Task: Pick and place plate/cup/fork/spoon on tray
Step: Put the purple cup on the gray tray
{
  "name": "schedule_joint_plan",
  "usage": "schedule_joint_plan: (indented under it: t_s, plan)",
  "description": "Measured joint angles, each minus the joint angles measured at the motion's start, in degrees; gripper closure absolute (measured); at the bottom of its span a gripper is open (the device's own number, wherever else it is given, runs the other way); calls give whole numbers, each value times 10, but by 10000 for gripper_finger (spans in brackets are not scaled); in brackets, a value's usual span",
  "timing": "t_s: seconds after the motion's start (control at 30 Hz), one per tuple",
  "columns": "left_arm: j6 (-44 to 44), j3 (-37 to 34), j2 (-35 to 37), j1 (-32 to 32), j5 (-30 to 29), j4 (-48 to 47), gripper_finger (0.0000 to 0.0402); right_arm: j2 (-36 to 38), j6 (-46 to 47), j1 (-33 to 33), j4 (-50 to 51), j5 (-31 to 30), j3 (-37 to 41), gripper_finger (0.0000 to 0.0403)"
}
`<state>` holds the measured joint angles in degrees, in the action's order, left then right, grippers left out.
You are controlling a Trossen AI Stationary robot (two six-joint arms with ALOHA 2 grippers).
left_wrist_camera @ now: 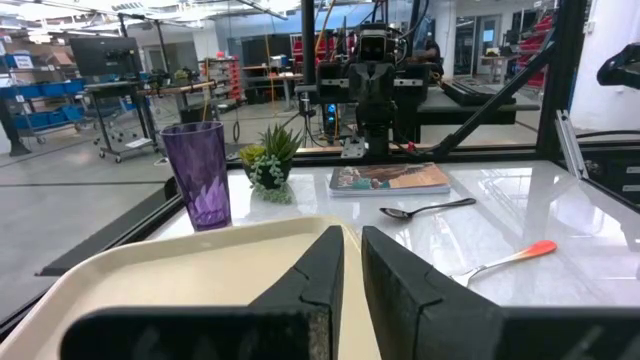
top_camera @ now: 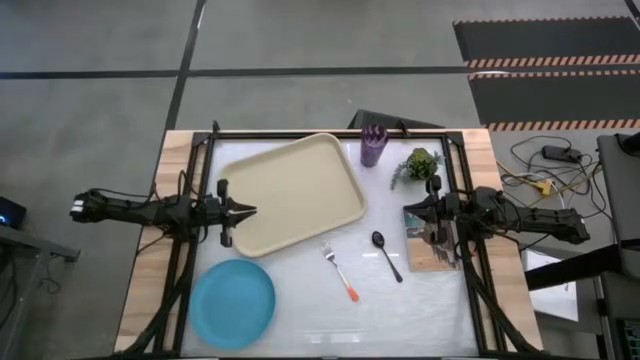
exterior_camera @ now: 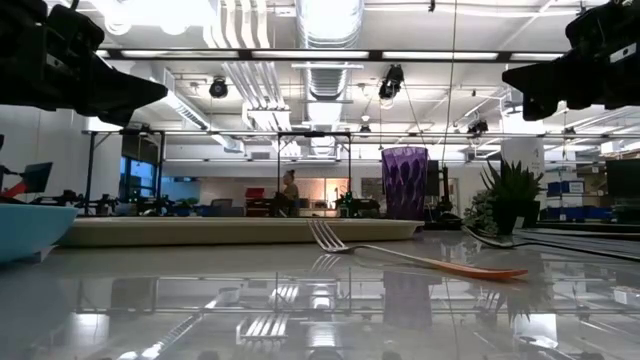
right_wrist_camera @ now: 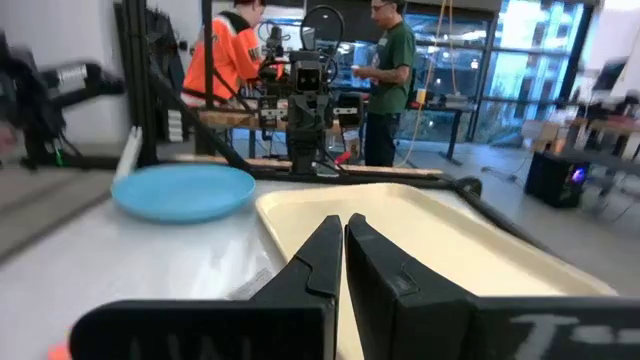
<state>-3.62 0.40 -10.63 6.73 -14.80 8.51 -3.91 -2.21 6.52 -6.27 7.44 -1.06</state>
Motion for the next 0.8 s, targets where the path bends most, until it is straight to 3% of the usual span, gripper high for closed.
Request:
schedule_joint_plan:
  t_s: [0.33, 0.47, 0.6, 0.7, 0.8]
  plan:
    - [3, 0, 0, 0, -5, 25, 379, 0, 177, 0, -53, 0, 0, 394]
    - [9, 0, 0, 0, 0, 105, 379, 0, 181, 0, -55, 0, 0, 394]
    - [107, 0, -1, 0, 1, 203, 379, 0, 181, 0, -64, -19, -4, 394]
    - [155, 0, -1, 0, 1, 259, 379, 0, 180, 0, -65, -50, -7, 394]
    - [139, 0, 0, 0, -5, 298, 379, 0, 157, 0, -65, -97, -16, 394]
